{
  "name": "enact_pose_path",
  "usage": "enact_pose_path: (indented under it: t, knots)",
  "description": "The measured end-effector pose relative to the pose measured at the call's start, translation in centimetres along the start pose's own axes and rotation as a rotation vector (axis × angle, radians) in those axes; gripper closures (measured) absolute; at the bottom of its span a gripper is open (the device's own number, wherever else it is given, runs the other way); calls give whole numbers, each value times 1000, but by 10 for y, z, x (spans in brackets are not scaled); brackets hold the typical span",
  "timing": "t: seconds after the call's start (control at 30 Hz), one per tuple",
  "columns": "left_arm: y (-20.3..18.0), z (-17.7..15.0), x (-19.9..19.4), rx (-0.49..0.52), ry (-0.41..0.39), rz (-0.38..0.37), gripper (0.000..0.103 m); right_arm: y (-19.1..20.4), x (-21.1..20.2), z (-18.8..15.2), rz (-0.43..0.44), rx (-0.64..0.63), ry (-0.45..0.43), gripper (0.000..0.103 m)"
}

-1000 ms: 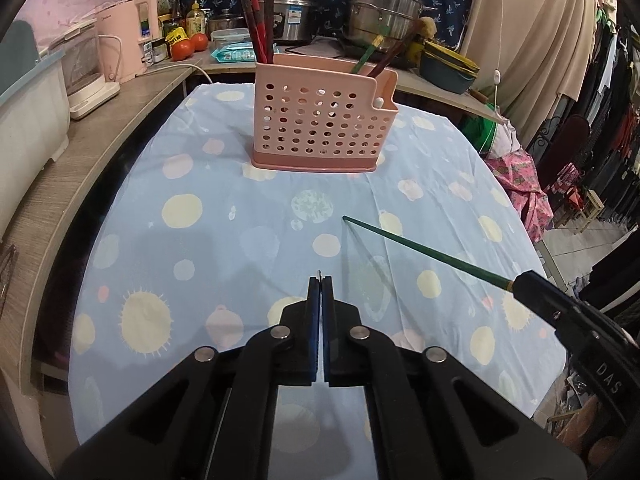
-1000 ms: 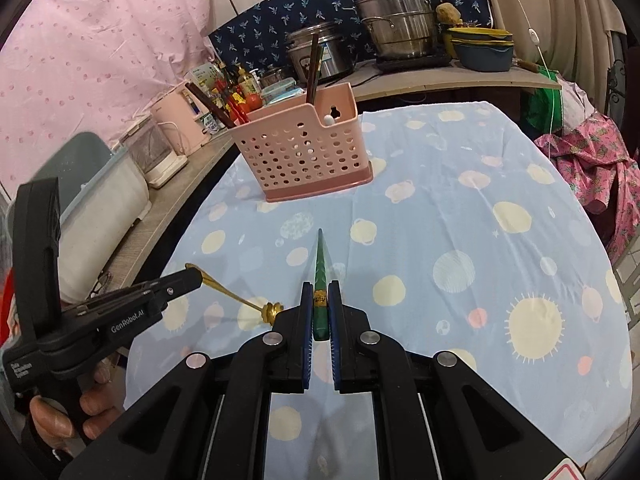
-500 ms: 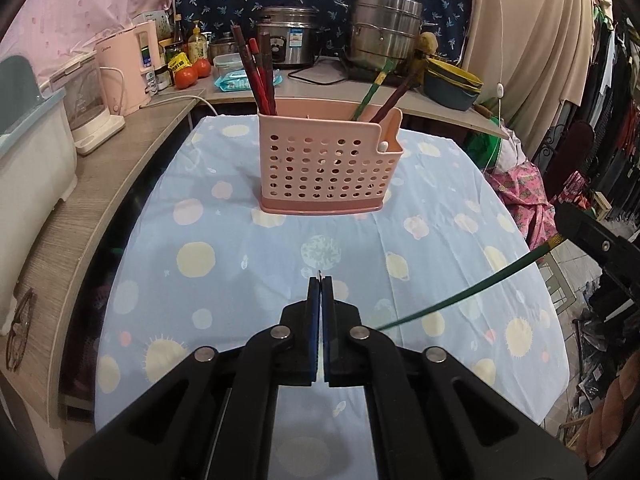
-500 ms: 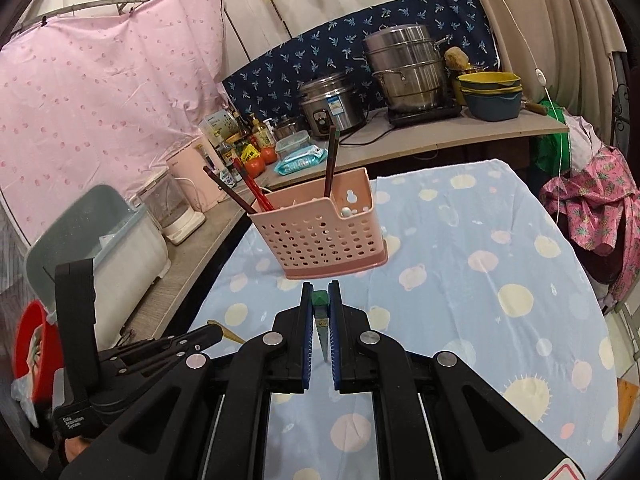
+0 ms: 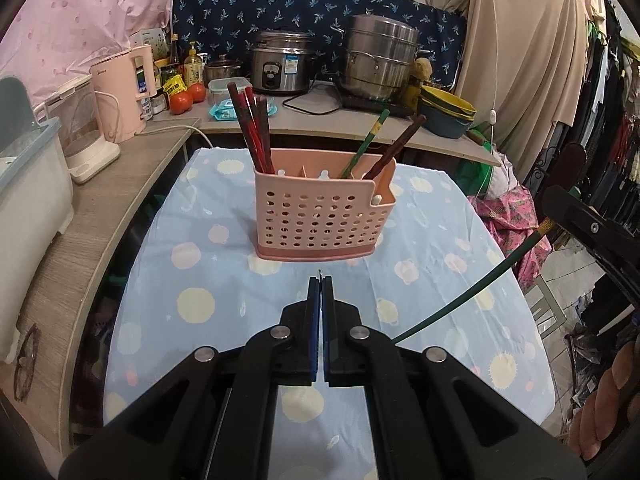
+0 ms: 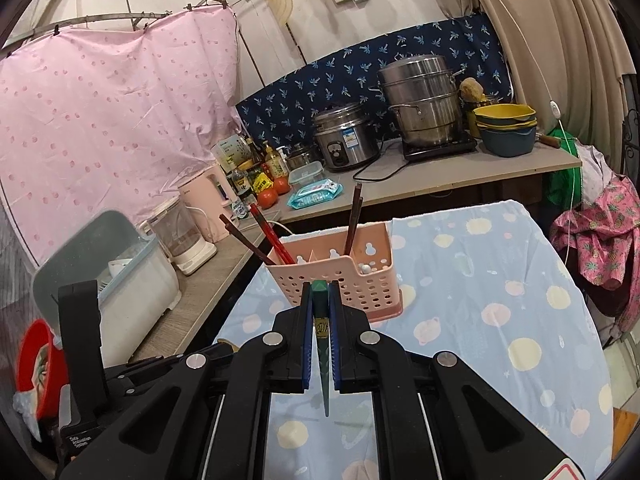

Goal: Organize utensils
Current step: 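Carry the chopstick and spoon into the pink basket and open both tools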

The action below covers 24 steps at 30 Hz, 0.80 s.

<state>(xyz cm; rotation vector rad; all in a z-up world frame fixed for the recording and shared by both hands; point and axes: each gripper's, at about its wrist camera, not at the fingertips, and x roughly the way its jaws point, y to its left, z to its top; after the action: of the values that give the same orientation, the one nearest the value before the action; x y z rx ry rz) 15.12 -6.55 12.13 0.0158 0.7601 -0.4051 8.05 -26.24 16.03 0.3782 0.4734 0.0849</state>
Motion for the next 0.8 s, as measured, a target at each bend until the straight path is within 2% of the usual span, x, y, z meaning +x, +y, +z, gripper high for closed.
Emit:
enact_pose_path:
  t: [0.27,0.53,0.8]
  knots:
    - [10,44,-3,-17,-67,-18,102,4,6,40,0,-9,-87,96]
    - [14,93,1,-6,-139,13,102,8,16,89,0,-3,-186,96]
    - [16,135,25,14,-167,49,102,8,48,126,4,18,-227,96]
